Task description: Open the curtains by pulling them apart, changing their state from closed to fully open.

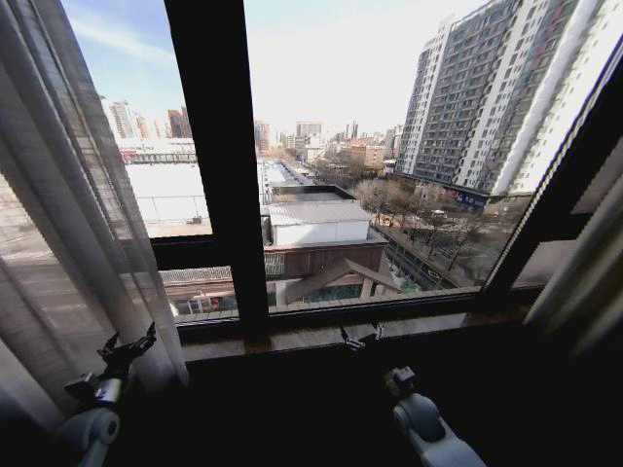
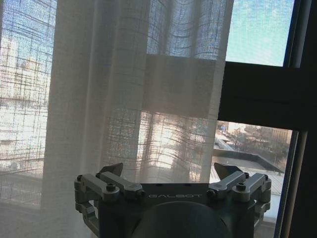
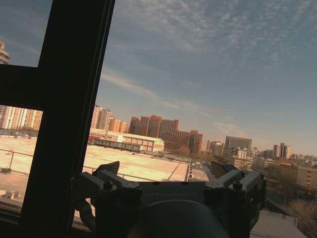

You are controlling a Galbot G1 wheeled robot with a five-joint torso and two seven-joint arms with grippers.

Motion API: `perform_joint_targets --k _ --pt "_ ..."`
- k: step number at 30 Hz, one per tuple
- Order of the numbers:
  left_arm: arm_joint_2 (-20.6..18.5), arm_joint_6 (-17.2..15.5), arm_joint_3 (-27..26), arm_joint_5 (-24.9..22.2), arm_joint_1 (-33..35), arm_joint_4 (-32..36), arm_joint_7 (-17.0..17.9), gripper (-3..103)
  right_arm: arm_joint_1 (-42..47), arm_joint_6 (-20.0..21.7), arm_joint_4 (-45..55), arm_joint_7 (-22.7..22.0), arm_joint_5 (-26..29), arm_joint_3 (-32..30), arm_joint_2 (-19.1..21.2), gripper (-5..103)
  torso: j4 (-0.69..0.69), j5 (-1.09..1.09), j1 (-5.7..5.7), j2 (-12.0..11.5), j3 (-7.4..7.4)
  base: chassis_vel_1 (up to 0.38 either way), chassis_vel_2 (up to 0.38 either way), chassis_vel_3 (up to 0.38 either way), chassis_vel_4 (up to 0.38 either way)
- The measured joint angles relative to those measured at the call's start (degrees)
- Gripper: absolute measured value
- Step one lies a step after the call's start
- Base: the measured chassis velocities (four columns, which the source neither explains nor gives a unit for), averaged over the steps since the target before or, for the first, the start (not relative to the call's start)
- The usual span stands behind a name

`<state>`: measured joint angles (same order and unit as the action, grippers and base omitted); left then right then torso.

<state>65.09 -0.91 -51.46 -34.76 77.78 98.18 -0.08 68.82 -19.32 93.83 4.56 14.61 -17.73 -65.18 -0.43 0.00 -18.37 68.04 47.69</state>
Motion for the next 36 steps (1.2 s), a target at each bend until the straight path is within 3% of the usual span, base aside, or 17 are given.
perform_joint_targets --k 36 --pt "0.00 0.00 0.00 0.00 0.00 0.00 0.00 100 0.00 0.00 0.00 0.00 0.00 0.00 0.00 100 0.00 0.00 0.00 0.00 0.00 0.000 0.000 0.000 0.000"
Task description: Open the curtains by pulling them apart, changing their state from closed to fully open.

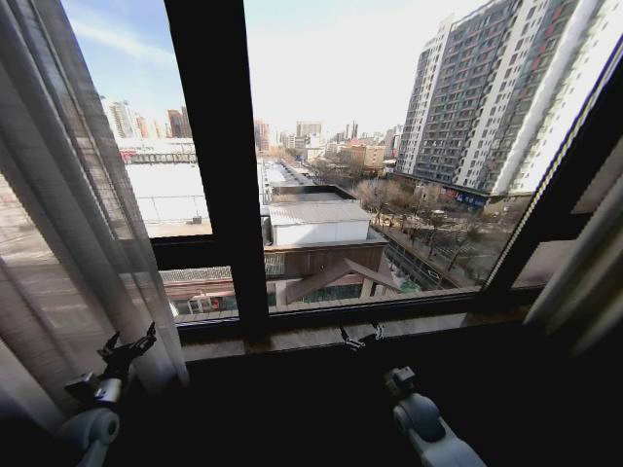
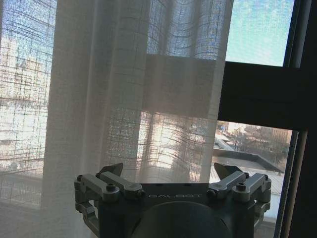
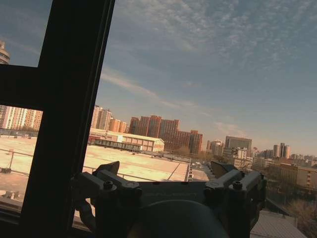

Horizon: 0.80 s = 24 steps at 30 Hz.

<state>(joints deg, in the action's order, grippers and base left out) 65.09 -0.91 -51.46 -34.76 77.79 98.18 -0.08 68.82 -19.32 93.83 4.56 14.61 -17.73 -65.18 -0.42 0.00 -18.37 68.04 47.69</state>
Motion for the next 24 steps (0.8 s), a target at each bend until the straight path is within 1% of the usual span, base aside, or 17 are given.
perform_joint_targets --k 16,18,19,21,22,23,24 --pt "0.00 0.00 0.00 0.00 0.00 0.00 0.00 100 0.00 0.00 0.00 0.00 0.00 0.00 0.00 100 0.00 0.00 0.00 0.00 0.00 0.000 0.000 0.000 0.000" --pt "-0.04 -0.10 0.35 0.14 -0.39 -0.01 0.04 100 0.00 0.00 0.00 0.00 0.00 0.00 0.00 100 0.02 0.00 0.00 0.00 0.00 0.000 0.000 0.000 0.000" --pt "-0.24 -0.55 1.19 0.59 -1.25 -0.18 0.33 100 0.00 0.00 0.00 0.00 0.00 0.00 0.01 100 0.06 0.00 0.00 0.00 0.00 0.000 0.000 0.000 0.000" --pt "-1.30 -2.80 5.57 2.69 -5.70 -0.96 1.48 100 -0.01 0.00 0.00 0.00 0.00 0.00 0.00 100 0.00 0.00 0.01 0.00 0.00 0.000 0.000 0.000 0.000" --pt "-1.30 -2.80 5.57 2.69 -5.70 -0.96 1.48 100 -0.01 0.00 0.00 0.00 0.00 0.00 0.00 100 0.00 0.00 0.01 0.00 0.00 0.000 0.000 0.000 0.000" --pt "-1.62 -3.48 6.87 3.30 -7.00 -1.20 1.83 100 0.00 0.00 0.00 0.01 0.00 0.00 0.00 100 -0.02 0.00 0.00 0.00 0.00 0.000 0.000 0.000 0.000" --pt "-2.30 -4.99 9.74 4.70 -9.91 -1.76 2.62 100 -0.01 0.00 0.00 0.00 0.00 0.00 0.01 100 -0.03 0.01 0.00 0.00 0.00 0.000 0.000 0.000 0.000"
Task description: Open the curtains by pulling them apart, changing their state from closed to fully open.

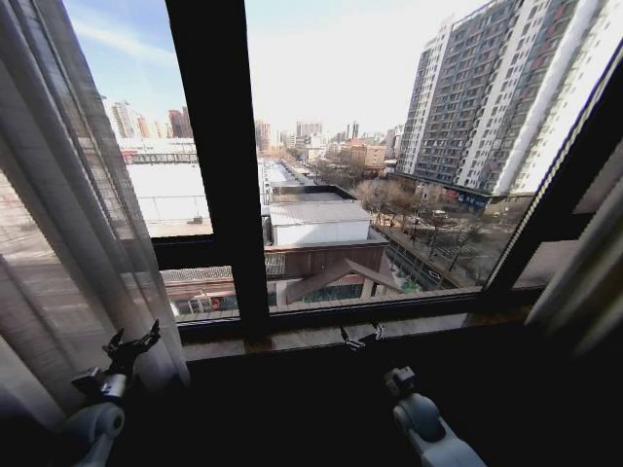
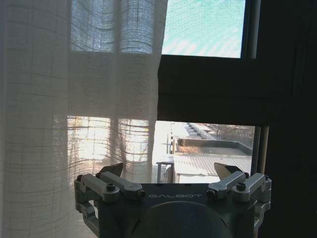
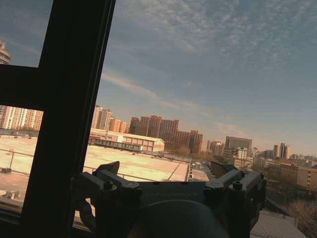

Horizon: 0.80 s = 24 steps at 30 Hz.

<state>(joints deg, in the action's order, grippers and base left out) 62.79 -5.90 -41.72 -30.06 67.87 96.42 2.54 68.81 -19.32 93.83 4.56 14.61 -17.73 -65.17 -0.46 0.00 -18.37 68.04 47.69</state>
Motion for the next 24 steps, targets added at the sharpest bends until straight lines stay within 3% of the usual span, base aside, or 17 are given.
perform_joint_targets --k 2,6,11,14,19,24 --pt "-0.79 -1.64 3.91 1.60 -4.33 -0.71 0.84 100 0.00 0.00 0.00 0.00 0.00 0.00 -0.01 100 -0.03 -0.01 -0.01 0.00 0.01 0.000 0.000 0.000 0.000" --pt "-2.15 -1.00 6.53 2.93 -7.26 -2.44 1.17 100 0.00 0.00 0.00 0.00 0.01 0.00 0.01 100 0.01 -0.01 -0.01 -0.01 0.01 0.000 0.000 0.000 0.000" --pt "-2.66 -0.53 6.34 3.26 -6.89 -2.54 1.30 100 0.00 0.00 0.00 0.00 0.00 0.00 0.00 100 0.05 -0.01 0.00 0.00 0.00 0.000 0.000 0.000 0.000" --pt "-3.63 1.86 3.76 7.26 -2.90 -3.14 2.38 100 0.00 0.00 0.00 0.00 0.01 0.00 0.00 100 0.05 0.00 0.00 0.00 0.00 0.000 0.000 0.000 0.000" --pt "-4.98 5.34 3.63 7.07 -3.10 -6.40 2.24 100 0.00 0.00 0.00 0.00 0.00 0.00 0.00 100 0.05 0.00 0.00 0.00 0.00 0.000 0.000 0.000 0.000" --pt "-5.12 5.83 5.33 4.07 -5.81 -7.65 0.95 100 0.00 0.00 0.00 0.00 0.00 0.00 0.00 100 0.02 0.00 0.00 0.00 0.00 0.000 0.000 0.000 0.000"
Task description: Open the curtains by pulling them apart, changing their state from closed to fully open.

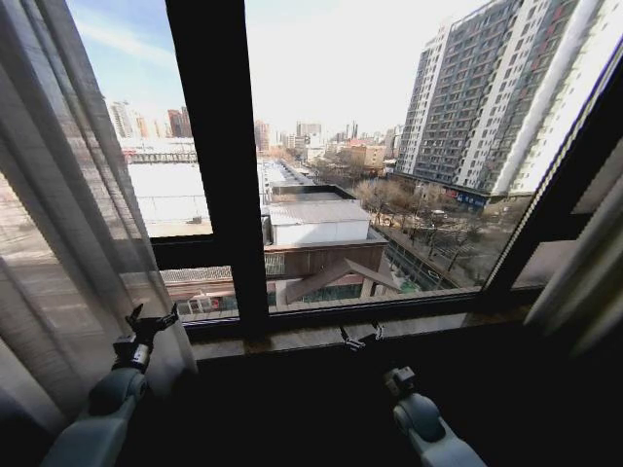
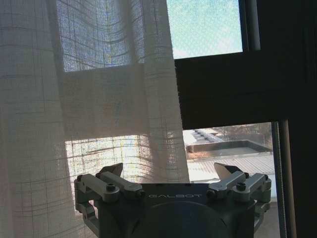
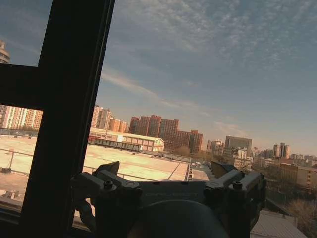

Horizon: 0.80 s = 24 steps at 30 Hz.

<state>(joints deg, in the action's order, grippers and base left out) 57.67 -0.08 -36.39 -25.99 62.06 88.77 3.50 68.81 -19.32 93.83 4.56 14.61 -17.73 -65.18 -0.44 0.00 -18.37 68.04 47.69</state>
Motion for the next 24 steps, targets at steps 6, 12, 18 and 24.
perform_joint_targets --k 6,12,18,24 --pt "0.27 0.00 0.75 -0.42 -2.41 -1.69 -1.13 94 0.00 0.00 0.00 0.00 0.00 0.00 0.00 100 0.00 -0.01 0.00 0.00 0.00 0.000 0.000 0.000 0.000" --pt "0.42 1.09 0.28 -0.36 -3.00 -4.63 -1.24 73 0.00 0.00 0.00 0.00 0.00 0.00 0.00 100 0.03 0.00 0.00 0.00 0.00 0.000 0.000 0.000 0.000" --pt "-0.27 2.82 -0.18 -1.00 -3.08 -6.03 -1.83 46 0.00 0.00 0.00 0.00 0.00 0.00 0.00 100 0.02 0.00 0.00 0.00 0.00 0.000 0.000 0.000 0.000" --pt "-0.45 3.77 -0.21 -1.46 -2.98 -6.22 -2.37 24 0.00 0.00 0.00 0.00 0.00 0.00 0.00 100 0.01 0.00 0.00 0.00 0.00 0.000 0.000 0.000 0.000"
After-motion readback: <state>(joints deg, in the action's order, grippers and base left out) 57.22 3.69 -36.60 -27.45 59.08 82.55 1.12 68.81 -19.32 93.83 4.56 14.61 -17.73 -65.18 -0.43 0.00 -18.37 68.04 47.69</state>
